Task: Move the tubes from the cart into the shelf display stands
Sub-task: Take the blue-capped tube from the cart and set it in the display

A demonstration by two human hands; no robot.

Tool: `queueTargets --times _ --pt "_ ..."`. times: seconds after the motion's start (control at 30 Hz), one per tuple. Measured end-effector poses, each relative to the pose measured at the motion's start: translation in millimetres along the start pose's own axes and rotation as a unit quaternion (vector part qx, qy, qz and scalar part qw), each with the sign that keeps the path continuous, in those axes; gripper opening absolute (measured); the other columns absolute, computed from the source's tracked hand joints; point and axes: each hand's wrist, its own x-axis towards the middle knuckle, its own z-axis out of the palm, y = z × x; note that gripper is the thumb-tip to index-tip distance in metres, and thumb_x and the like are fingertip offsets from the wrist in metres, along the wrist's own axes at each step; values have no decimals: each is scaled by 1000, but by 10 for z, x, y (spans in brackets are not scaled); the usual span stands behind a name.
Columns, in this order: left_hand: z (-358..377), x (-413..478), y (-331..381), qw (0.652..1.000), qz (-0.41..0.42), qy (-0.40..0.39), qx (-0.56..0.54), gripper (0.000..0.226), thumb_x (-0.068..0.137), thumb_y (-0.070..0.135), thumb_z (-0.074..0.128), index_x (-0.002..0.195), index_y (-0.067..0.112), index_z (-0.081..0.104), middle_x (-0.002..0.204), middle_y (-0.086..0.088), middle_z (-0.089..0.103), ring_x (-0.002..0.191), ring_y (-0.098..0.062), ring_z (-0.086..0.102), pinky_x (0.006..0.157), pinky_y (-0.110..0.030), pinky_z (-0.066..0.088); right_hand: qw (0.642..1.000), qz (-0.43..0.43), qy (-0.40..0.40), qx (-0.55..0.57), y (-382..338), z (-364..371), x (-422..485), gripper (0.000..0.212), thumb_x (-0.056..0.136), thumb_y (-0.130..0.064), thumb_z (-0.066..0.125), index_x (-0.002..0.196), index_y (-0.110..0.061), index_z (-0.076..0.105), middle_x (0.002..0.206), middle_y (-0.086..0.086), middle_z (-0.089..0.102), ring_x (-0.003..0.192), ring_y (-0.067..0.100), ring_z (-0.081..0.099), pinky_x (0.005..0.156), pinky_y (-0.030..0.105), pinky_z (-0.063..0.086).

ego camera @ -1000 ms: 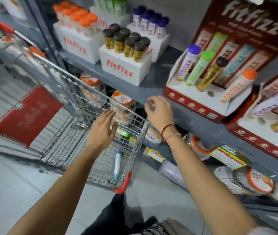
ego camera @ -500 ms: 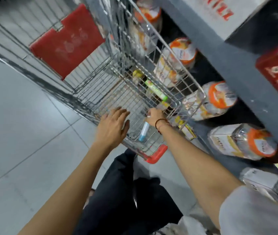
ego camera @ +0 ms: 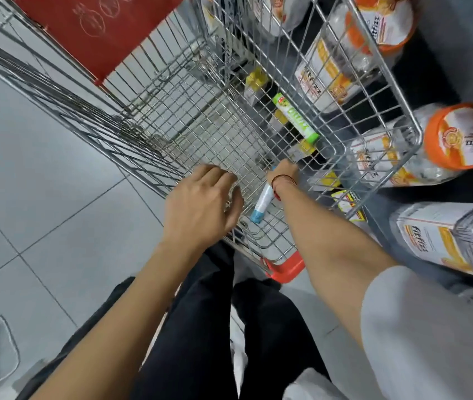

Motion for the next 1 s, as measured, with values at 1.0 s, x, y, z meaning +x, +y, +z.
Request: queueTargets --times 1.0 --pt "-454 686 1231 979 183 42 -77 29 84 9 62 111 -1 61 104 -21 63 92 -39 58 66 -43 50 897 -231 305 219 1153 -2647 -2400 35 86 -18 65 118 -8 55 111 14 66 103 29 58 81 23 34"
